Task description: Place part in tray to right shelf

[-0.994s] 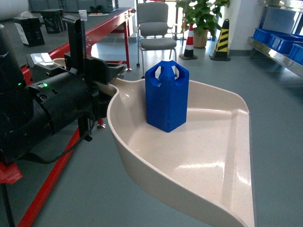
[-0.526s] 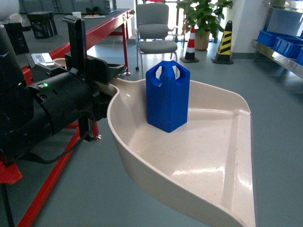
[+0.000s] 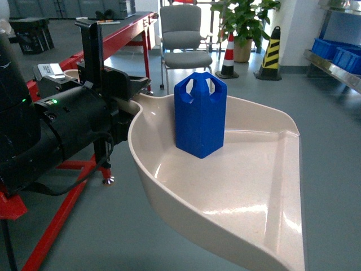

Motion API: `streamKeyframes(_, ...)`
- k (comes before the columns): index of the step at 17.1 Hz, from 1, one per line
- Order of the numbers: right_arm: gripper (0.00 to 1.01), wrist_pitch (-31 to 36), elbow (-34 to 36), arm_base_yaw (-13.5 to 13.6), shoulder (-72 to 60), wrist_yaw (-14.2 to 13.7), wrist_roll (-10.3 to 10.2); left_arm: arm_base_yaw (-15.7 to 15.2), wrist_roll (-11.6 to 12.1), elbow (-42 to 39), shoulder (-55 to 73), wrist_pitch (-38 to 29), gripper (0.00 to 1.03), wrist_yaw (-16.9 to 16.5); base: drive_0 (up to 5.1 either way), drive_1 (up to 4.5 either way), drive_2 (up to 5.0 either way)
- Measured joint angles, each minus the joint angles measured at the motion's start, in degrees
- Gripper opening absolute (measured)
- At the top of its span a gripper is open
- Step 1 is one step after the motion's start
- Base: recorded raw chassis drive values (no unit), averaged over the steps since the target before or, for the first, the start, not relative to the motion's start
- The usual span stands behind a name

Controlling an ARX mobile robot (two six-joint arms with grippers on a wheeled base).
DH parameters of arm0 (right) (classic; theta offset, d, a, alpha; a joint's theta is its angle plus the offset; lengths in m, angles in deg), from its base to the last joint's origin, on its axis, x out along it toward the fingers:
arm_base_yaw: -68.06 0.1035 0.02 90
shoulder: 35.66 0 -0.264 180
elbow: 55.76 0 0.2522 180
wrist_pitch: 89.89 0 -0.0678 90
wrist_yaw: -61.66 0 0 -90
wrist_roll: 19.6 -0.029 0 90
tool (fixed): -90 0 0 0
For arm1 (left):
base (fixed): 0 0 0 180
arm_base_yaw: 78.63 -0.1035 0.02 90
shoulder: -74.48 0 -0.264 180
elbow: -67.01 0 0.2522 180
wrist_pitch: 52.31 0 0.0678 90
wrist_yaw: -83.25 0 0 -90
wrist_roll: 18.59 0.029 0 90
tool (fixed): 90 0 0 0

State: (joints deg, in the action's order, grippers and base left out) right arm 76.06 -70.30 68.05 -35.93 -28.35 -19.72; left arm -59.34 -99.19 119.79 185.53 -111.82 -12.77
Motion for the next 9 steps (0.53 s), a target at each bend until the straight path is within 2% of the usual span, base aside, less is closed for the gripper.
streamKeyframes(9, 0.98, -0.02, 0.00, 0.00, 0.00, 0.00, 0.00, 0.02, -0.02, -0.02, 0.00, -0.09, 0.12, 0.00, 0.1, 4.39, -4.3)
